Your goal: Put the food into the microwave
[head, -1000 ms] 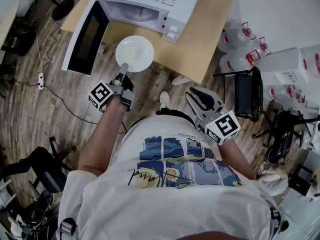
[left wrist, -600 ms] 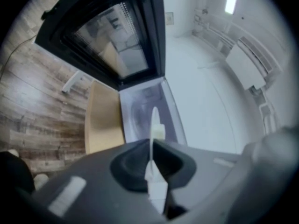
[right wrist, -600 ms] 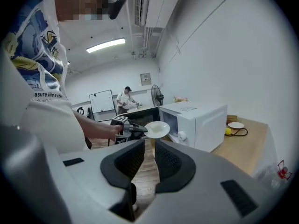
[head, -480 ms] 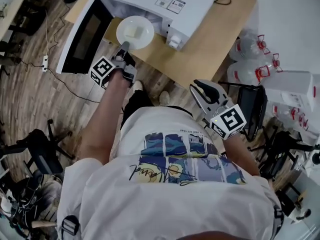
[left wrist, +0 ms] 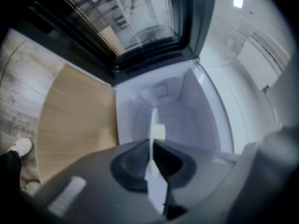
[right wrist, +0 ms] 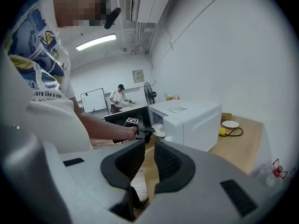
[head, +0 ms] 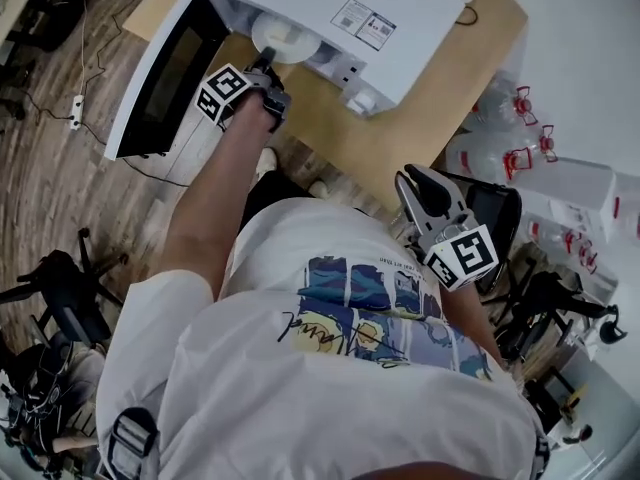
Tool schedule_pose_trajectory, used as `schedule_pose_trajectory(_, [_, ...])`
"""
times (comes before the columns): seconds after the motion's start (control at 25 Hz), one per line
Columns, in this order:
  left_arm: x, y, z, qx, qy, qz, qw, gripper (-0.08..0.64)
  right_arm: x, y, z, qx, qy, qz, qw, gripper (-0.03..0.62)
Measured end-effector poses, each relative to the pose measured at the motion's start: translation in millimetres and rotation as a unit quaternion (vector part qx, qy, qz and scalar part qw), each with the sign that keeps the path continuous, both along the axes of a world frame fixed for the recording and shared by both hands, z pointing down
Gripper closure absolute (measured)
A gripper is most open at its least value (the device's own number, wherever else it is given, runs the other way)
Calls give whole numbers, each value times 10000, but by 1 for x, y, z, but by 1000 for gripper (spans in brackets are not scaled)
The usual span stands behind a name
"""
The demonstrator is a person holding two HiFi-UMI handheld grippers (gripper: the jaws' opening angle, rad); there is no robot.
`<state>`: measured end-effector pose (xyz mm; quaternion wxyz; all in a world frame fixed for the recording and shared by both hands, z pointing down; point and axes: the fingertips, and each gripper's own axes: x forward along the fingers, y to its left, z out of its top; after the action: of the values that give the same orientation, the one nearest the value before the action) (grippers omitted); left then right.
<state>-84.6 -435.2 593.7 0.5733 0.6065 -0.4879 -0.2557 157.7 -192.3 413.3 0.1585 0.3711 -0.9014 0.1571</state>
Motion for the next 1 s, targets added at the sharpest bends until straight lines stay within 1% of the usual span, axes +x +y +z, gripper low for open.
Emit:
schedule_pose_trajectory(0.2, [8, -25, 12, -103, 42, 86, 9999, 545, 0, -12, -1, -26, 70, 179, 9998, 537])
schedule_pose_trajectory(0.48, [12, -41, 23, -310, 42, 180, 9993, 543, 1, -20, 0, -67, 80, 392, 9992, 538])
schedule_pose_trajectory(0.56, [13, -45, 25, -390, -44, 221, 9990, 540, 2, -22, 0, -74, 66, 432, 9990, 538])
schedule_pose_trajectory(0.68, [12, -50, 26, -458, -435, 301, 9976, 531, 1, -25, 0, -70, 53, 466, 9989, 538])
schedule_pose_trajectory(0.76, [9, -51, 25, -519, -869, 333, 9943, 518, 1, -26, 1, -69, 49, 471, 9989, 538])
schedule_pose_trajectory(0.84, [5, -52, 24, -554, -1428, 375, 9875, 503, 0, -27, 1, -53, 41, 466, 9989, 538])
schedule_pose_trajectory(0.92, [1, -53, 21, -544, -1969, 432, 9780, 485, 1, -28, 0, -22, 34, 467, 9989, 538])
schedule_pose_trajectory(1.0, [1, -54, 19, -508, -2380, 521, 9685, 475, 3, -29, -2, 10, 26, 481, 9988, 538])
